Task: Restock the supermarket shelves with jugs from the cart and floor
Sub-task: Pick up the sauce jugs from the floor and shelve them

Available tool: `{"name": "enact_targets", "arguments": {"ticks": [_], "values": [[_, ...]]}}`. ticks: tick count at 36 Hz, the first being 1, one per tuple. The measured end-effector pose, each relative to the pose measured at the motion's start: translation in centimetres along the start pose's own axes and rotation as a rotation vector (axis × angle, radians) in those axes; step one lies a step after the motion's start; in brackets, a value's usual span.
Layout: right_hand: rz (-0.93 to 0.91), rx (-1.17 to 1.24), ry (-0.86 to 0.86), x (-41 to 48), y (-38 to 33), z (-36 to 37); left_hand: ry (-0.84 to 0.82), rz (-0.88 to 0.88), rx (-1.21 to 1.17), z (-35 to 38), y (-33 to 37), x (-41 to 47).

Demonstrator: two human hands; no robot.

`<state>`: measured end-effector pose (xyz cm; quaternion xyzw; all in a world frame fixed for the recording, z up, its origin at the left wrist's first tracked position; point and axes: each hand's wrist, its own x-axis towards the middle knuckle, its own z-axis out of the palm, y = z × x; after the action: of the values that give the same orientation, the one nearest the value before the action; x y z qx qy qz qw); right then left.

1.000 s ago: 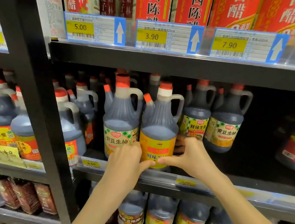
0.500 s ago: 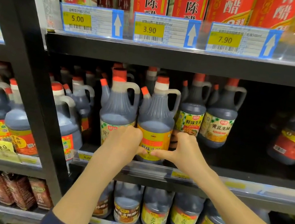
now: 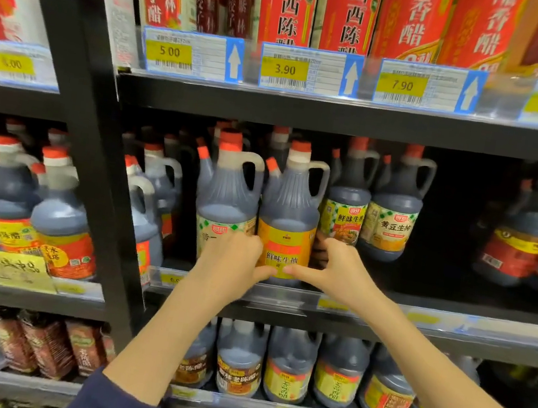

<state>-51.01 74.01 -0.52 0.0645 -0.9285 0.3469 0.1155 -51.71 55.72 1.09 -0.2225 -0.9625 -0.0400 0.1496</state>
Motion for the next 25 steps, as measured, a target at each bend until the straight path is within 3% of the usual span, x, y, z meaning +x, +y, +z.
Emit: {"name": "enact_targets", "arguments": {"ticks": [6,12,18,25], "values": [[0.034,-0.09,0.07,-4.4,-0.7,-0.1,0.115,0.151,-0.035,0.6,-0.2,-1.8],[0.121,-0.25,0.067,-10.4,-0.7,-0.7,-0.082,0.435,-0.308,1.3,1.5,-3.0],[0.333,-0.359,0.09,-18.3,0.4,-1.1,-0.235,0.711,-0.232,3.1,5.0,-4.6],[0.619,-0.464,-0.015,-27.9,1.3,-1.9,-0.352,0.949,-0.142,5.0,10.0,-6.4]]}}
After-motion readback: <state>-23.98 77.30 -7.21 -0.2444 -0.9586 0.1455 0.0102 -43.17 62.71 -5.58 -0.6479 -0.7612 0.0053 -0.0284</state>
